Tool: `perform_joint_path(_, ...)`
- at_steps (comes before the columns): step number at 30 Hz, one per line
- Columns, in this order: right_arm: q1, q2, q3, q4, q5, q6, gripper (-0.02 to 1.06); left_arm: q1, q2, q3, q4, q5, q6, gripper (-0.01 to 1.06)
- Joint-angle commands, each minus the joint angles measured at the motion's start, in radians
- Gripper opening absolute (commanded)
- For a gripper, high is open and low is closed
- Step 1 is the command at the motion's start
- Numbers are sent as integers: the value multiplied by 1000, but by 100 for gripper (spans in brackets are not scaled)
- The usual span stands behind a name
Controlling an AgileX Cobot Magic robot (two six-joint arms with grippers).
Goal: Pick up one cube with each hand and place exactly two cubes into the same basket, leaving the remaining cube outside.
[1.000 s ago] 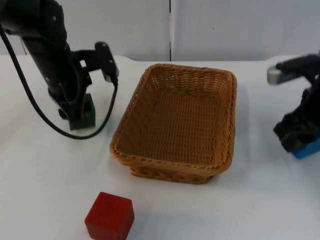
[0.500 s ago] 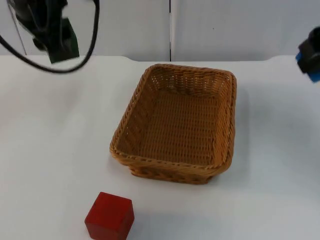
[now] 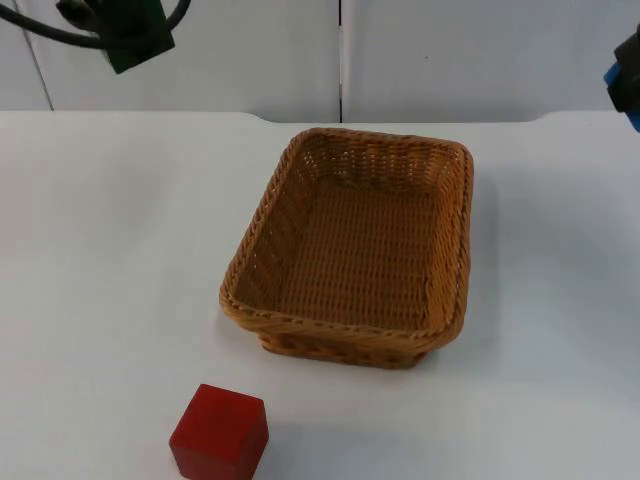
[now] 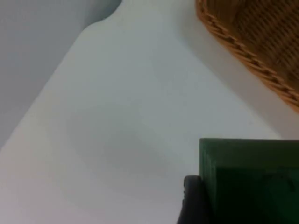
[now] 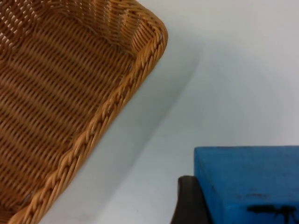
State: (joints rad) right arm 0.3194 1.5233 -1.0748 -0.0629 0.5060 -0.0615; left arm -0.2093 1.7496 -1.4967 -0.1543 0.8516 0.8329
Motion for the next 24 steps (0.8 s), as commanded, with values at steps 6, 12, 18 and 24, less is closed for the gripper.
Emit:
perform_joint_path(6, 6, -13, -3, -2, -5, 2, 0, -1, -13, -4, -92, 14, -19, 0)
perform_joint_path(12, 6, -13, -3, -2, -7, 2, 0, -1, -13, -4, -116, 29, -19, 0)
perform_joint_path(18, 6, -9, -27, 24, -1, 6, 0, -13, -9, -4, -148, 29, -19, 0)
perform_joint_path(24, 6, 45, -151, 43, 81, 6, 0, -69, 6, -4, -148, 25, -19, 0)
